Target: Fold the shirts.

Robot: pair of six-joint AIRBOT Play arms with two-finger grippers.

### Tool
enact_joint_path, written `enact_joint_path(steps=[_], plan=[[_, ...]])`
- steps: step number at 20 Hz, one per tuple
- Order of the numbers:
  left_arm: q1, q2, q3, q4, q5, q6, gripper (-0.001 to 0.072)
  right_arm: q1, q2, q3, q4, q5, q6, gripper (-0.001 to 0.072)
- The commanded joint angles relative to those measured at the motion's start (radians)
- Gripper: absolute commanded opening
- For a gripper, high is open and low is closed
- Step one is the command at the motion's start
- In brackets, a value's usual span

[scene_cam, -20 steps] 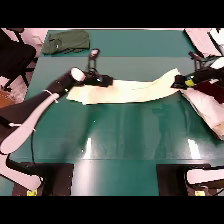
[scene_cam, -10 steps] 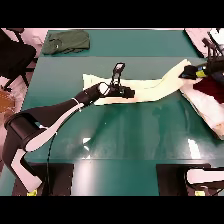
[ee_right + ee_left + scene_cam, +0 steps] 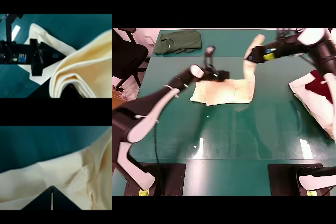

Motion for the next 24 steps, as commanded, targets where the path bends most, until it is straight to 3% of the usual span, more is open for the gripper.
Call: enact_joint_path(steps=[1, 3, 6, 7, 8, 9, 11, 14, 19, 20, 24], plan=[[0.182, 0.157, 0.018, 0.359, -0.126, -0.299, 0.0020, 0.177, -0.072, 0.013, 0.026, -0.116, 0.053, 0.0016], [0.279, 0.283, 0.018, 0.423, -0.185, -0.309, 0.0020, 0.262, -0.142, 0.013, 0.071, -0.178, 0.050, 0.0016], [0.338, 0.415, 0.018, 0.433, -0.296, -0.226, 0.0021, 0.375, -0.270, 0.013, 0.165, -0.330, 0.042, 0.0017], [0.338, 0.439, 0.018, 0.439, -0.334, -0.211, 0.0021, 0.394, -0.306, 0.013, 0.202, -0.370, 0.037, 0.0109], [0.335, 0.454, 0.018, 0.436, -0.377, -0.206, 0.0021, 0.395, -0.327, 0.013, 0.256, -0.374, 0.037, 0.0331], [0.334, 0.462, 0.018, 0.436, -0.415, -0.204, 0.0021, 0.378, -0.330, 0.013, 0.314, -0.344, 0.026, 0.0451], [0.334, 0.468, 0.018, 0.433, -0.478, -0.189, 0.0021, 0.316, -0.297, 0.013, 0.322, -0.234, 0.000, 0.0452], [0.334, 0.467, 0.018, 0.432, -0.559, -0.156, 0.0022, 0.175, -0.176, -0.082, 0.216, -0.082, 0.032, 0.0452], [0.334, 0.467, 0.018, 0.328, -0.641, -0.112, 0.0022, -0.075, 0.020, -0.531, 0.192, -0.017, 0.040, 0.0476], [0.334, 0.467, 0.018, 0.315, -0.642, -0.110, 0.0022, -0.100, 0.031, -0.598, 0.209, -0.040, 0.027, 0.0575], [0.334, 0.467, 0.018, 0.296, -0.651, -0.110, 0.0022, -0.139, -0.039, -0.688, 0.533, -0.163, -0.185, 0.0624]])
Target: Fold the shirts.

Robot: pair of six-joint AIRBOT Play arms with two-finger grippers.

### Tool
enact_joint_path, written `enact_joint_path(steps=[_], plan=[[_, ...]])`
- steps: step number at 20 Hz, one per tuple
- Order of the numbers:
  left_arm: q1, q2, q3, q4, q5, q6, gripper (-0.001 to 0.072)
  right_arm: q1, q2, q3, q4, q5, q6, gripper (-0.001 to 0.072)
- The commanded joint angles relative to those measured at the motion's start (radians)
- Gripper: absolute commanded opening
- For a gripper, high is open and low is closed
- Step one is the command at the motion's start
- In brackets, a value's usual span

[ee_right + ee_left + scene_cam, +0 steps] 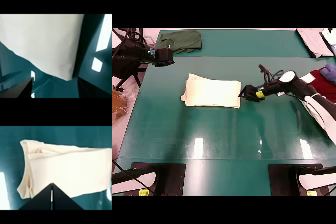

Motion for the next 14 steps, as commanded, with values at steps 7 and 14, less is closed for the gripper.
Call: enact_joint_path(steps=[7, 14], plan=[[0.000, 0.001, 0.001, -0.098, -0.094, 0.011, 0.0022, 0.067, -0.339, 0.251, 0.262, -0.072, -0.121, 0.0623], [0.000, 0.001, 0.001, -0.125, -0.096, 0.010, 0.0022, 0.158, -0.457, 0.645, 0.326, -0.017, -0.093, 0.0015]])
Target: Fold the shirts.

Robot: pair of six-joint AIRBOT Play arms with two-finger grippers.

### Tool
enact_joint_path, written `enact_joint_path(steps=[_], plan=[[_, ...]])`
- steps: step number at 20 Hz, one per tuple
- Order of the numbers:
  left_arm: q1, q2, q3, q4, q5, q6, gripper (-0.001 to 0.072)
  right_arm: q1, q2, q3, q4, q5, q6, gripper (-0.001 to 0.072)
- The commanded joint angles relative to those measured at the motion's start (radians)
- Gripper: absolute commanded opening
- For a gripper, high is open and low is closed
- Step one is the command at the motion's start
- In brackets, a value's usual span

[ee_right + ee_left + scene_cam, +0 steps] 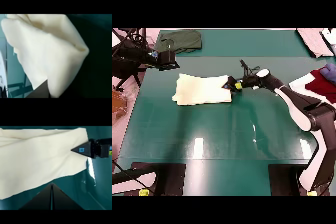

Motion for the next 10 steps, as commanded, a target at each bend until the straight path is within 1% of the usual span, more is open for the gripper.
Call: enact_joint_path(steps=[1, 3, 5, 6, 8, 10], plan=[[0.000, 0.001, 0.001, -0.011, -0.005, 0.000, 0.0022, -0.002, 0.002, 0.180, 0.039, 0.023, 0.041, 0.0016], [0.000, 0.000, 0.001, -0.012, -0.008, -0.001, 0.0022, -0.080, 0.045, 0.263, 0.039, 0.050, 0.108, 0.0015], [0.000, 0.001, 0.001, -0.013, -0.020, -0.001, 0.0022, -0.200, 0.106, 0.344, 0.027, 0.071, 0.194, 0.0016], [0.000, 0.001, 0.001, -0.018, -0.029, -0.001, 0.0022, -0.274, 0.146, 0.377, 0.018, 0.060, 0.244, 0.0015], [0.000, 0.001, 0.001, -0.050, -0.035, -0.001, 0.0022, -0.439, 0.242, 0.379, 0.017, -0.028, 0.390, 0.0015], [0.000, 0.001, 0.001, -0.089, -0.027, -0.001, 0.0022, -0.618, 0.338, 0.337, 0.037, -0.105, 0.529, 0.0016]])
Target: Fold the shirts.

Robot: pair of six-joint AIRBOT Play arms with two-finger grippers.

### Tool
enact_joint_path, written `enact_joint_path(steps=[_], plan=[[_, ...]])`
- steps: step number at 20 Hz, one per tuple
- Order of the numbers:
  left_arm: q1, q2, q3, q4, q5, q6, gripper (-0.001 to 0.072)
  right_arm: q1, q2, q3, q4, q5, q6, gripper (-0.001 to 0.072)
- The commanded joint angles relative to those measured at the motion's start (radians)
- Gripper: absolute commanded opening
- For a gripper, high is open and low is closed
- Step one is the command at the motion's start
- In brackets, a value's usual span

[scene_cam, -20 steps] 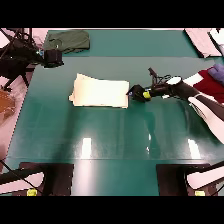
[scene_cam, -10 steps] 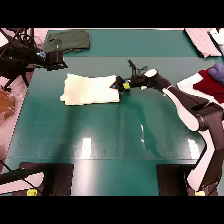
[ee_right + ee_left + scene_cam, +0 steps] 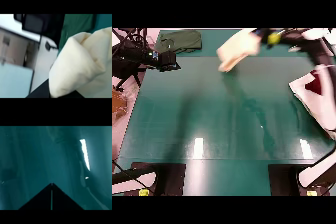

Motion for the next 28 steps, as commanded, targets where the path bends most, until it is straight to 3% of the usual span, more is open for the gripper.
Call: enact_joint_path(steps=[1, 5, 9, 12, 15, 20, 21, 22, 23, 24, 28], plan=[[0.000, 0.001, 0.001, -0.062, 0.006, -0.001, 0.0022, -0.300, 0.153, -0.013, 0.018, -0.085, 0.266, 0.0015], [0.000, 0.001, 0.001, -0.098, 0.042, -0.001, 0.0022, -0.631, 0.270, -0.023, -0.013, 0.084, 0.434, 0.0015], [0.000, 0.000, 0.001, -0.126, 0.067, -0.001, 0.0022, -0.883, 0.340, -0.023, -0.291, 0.427, 0.539, 0.0016], [0.000, 0.001, 0.001, -0.156, 0.097, -0.001, 0.0022, -0.975, 0.343, -0.023, -0.542, 0.722, 0.529, 0.0016], [0.000, 0.001, 0.001, -0.185, 0.127, -0.001, 0.0022, -0.983, 0.322, -0.024, -0.684, 0.887, 0.467, 0.0017], [0.000, 0.000, 0.001, -0.222, 0.126, -0.001, 0.0022, -0.957, 0.314, -0.024, -0.786, 0.890, 0.384, 0.0019], [0.000, 0.001, 0.001, -0.225, 0.114, -0.001, 0.0022, -0.957, 0.314, -0.024, -0.799, 0.891, 0.383, 0.0086], [0.000, 0.000, 0.001, -0.225, 0.106, -0.001, 0.0022, -0.962, 0.315, -0.024, -0.793, 0.892, 0.377, 0.0293], [0.000, 0.001, 0.001, -0.225, 0.104, -0.001, 0.0022, -0.963, 0.322, -0.024, -0.767, 0.891, 0.361, 0.0588], [0.000, 0.001, 0.001, -0.225, 0.106, -0.001, 0.0022, -0.968, 0.338, -0.023, -0.769, 0.890, 0.351, 0.0685], [0.000, 0.000, 0.001, -0.238, 0.114, -0.001, 0.0022, -1.052, 0.447, -0.023, -0.769, 0.842, 0.364, 0.0677]])
